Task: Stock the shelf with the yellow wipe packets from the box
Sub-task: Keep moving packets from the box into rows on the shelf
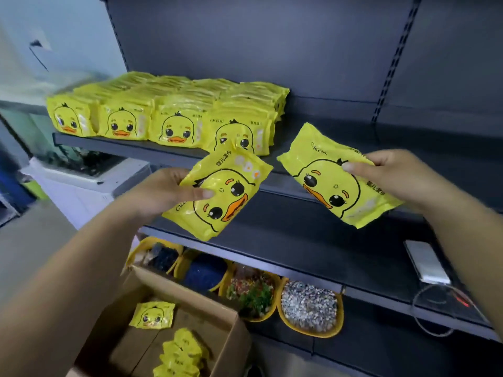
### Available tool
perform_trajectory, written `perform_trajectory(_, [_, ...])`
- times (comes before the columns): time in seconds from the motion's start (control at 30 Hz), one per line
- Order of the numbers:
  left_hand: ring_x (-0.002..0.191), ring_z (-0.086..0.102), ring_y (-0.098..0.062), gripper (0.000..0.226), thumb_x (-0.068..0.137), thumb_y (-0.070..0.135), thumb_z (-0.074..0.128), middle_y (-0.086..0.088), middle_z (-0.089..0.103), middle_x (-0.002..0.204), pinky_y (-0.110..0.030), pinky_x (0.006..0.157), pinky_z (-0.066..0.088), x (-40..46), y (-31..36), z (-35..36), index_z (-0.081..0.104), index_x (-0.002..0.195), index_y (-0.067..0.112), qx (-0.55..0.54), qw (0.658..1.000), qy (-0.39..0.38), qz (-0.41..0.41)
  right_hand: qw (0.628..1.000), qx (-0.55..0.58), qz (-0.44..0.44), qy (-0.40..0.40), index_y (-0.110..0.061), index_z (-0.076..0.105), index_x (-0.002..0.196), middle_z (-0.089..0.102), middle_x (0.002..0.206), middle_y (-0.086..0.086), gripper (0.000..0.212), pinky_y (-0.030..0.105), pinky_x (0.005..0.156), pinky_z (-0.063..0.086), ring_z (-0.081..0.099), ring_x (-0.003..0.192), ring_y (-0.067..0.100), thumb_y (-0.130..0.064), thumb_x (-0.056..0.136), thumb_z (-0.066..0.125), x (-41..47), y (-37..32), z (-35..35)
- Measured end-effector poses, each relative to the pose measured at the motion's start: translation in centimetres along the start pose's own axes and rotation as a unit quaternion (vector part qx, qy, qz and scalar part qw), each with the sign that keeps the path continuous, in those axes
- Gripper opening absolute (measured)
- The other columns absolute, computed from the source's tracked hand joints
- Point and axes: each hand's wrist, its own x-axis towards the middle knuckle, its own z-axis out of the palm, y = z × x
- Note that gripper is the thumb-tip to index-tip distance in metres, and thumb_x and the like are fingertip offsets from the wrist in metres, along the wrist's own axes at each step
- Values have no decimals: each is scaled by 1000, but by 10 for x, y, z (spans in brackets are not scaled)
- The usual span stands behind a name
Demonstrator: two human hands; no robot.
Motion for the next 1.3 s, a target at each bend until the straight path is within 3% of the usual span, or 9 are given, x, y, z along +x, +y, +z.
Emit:
perform_trajectory(0.07, [67, 70, -7, 25, 56, 43, 82, 7, 73, 70, -15, 56, 53, 35, 12, -10, 74, 68, 23, 11, 1000, -10, 11, 999, -32, -15, 13, -23, 68, 77, 70, 68, -7, 15, 18, 52, 46, 62, 57, 8, -36, 82, 63, 32, -17, -11])
perform_trajectory(0.13, [68, 69, -5, 63, 24, 67, 80, 8, 73, 74, -12, 56, 51, 68, 22, -19, 74, 71, 26, 34, 999, -19, 35, 998, -53, -14, 26, -20, 69, 80, 69, 78, -2, 17, 21, 59, 46, 61, 62, 13, -36, 82, 64, 64, -32, -20])
perform_trajectory(0.2, [71, 70, -8, 76, 11, 73, 75, 6, 74, 78, -16, 59, 53, 99, 31, -29, 74, 74, 31, 41, 997, -32, 50, 997, -65, -7, 26, -17, 69, 81, 70, 77, 0, 18, 20, 55, 49, 62, 52, 11, -35, 82, 65, 94, -44, -27])
perform_trajectory(0.43, [68, 69, -9, 49, 36, 54, 83, 5, 73, 75, -26, 63, 55, 177, 59, -45, 73, 74, 25, 98, 990, -78, 71, 979, -199, -3, 38, -1, 66, 87, 52, 79, 8, 41, 27, 66, 32, 46, 73, 19, -42, 82, 63, 187, -54, -50])
perform_trajectory(0.57, [62, 62, -3, 9, 69, 25, 77, 4, 71, 73, -22, 64, 47, 203, 72, -41, 71, 71, 18, 139, 986, -55, 66, 966, -259, 4, 22, -12, 55, 68, 46, 65, 1, 32, 23, 52, 28, 42, 60, 12, -39, 85, 62, 227, -56, -52])
perform_trajectory(0.8, [45, 52, 6, 10, 65, 28, 76, 17, 59, 48, -5, 43, 34, 222, 92, -36, 67, 62, 25, 168, 982, -50, 71, 964, -264, -23, -31, -14, 50, 61, 41, 59, -2, 34, 22, 51, 26, 39, 57, 11, -33, 84, 64, 294, -48, -46])
perform_trajectory(0.9, [39, 45, 4, 37, 74, 21, 73, 18, 47, 37, -4, 41, 30, 228, 99, -32, 60, 42, 34, 198, 975, -59, 84, 957, -283, -31, -45, -10, 51, 69, 40, 61, 2, 31, 25, 51, 24, 38, 56, 13, -34, 83, 66, 324, -42, -42])
perform_trajectory(1.13, [61, 55, -3, 12, 69, 28, 76, 2, 66, 67, -20, 62, 44, 228, 103, -20, 70, 73, 19, 227, 970, -57, 70, 936, -347, -54, -21, -17, 43, 58, 38, 55, -3, 36, 24, 47, 23, 34, 52, 9, -29, 84, 66, 379, -27, -32])
perform_trajectory(1.3, [52, 43, 1, 17, 72, 28, 75, 16, 49, 53, -13, 51, 33, 228, 103, -9, 62, 65, 20, 253, 963, -65, 70, 923, -381, -58, 14, -14, 41, 52, 40, 53, 3, 45, 26, 49, 24, 40, 53, 16, -38, 84, 64, 400, -11, -26])
